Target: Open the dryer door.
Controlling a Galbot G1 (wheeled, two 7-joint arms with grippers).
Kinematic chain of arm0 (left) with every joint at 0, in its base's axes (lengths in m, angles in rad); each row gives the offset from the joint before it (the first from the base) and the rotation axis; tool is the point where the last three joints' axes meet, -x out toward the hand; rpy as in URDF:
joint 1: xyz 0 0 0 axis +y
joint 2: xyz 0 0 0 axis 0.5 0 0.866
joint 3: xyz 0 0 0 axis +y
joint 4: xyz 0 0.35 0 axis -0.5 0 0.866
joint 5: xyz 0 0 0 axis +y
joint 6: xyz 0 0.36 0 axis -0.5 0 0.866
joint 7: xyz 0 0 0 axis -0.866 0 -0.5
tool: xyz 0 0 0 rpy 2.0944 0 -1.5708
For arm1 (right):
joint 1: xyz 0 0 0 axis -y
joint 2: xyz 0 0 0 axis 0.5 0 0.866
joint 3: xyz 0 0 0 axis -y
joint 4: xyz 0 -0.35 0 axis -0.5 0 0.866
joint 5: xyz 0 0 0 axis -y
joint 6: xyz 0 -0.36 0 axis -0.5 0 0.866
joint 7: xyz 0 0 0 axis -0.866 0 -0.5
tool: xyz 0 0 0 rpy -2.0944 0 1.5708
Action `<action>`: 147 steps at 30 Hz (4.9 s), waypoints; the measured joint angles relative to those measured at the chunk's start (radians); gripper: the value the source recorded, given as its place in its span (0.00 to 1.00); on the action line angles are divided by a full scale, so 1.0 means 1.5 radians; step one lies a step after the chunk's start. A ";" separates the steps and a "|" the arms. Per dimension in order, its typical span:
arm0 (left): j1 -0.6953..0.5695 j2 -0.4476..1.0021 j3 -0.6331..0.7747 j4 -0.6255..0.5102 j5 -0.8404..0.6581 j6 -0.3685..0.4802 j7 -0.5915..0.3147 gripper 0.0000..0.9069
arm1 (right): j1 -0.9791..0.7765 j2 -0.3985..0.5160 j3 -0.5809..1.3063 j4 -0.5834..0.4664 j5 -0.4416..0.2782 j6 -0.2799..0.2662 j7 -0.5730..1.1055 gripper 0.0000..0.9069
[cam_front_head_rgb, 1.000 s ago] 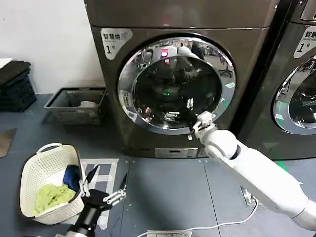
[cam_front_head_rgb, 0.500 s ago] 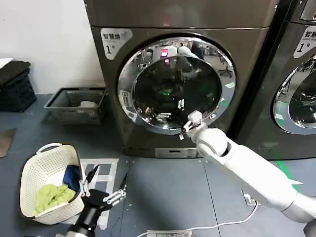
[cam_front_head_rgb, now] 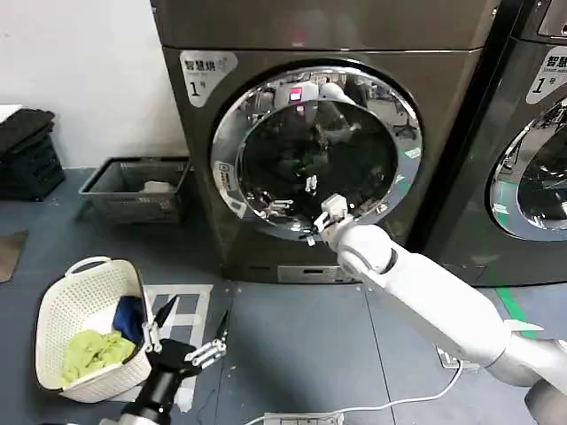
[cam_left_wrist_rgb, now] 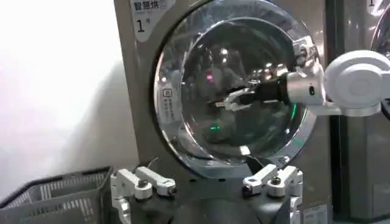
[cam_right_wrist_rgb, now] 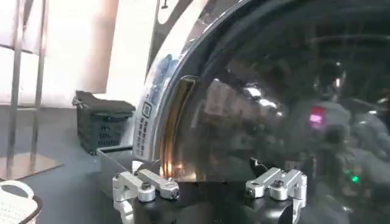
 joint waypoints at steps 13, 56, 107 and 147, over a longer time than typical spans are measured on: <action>-0.002 -0.001 0.000 0.002 -0.001 0.000 0.000 1.00 | 0.016 0.037 -0.016 -0.029 -0.004 -0.002 0.004 1.00; -0.005 0.001 0.000 0.003 -0.007 -0.002 0.000 1.00 | 0.078 0.164 -0.061 -0.170 -0.006 0.005 -0.043 1.00; -0.016 0.005 -0.002 0.013 -0.017 -0.003 0.000 1.00 | 0.072 0.077 -0.088 -0.098 0.002 0.080 -0.237 1.00; -0.072 0.097 -0.233 0.048 -0.266 0.043 0.091 1.00 | 0.018 -0.161 -0.104 0.191 0.047 0.163 -0.371 1.00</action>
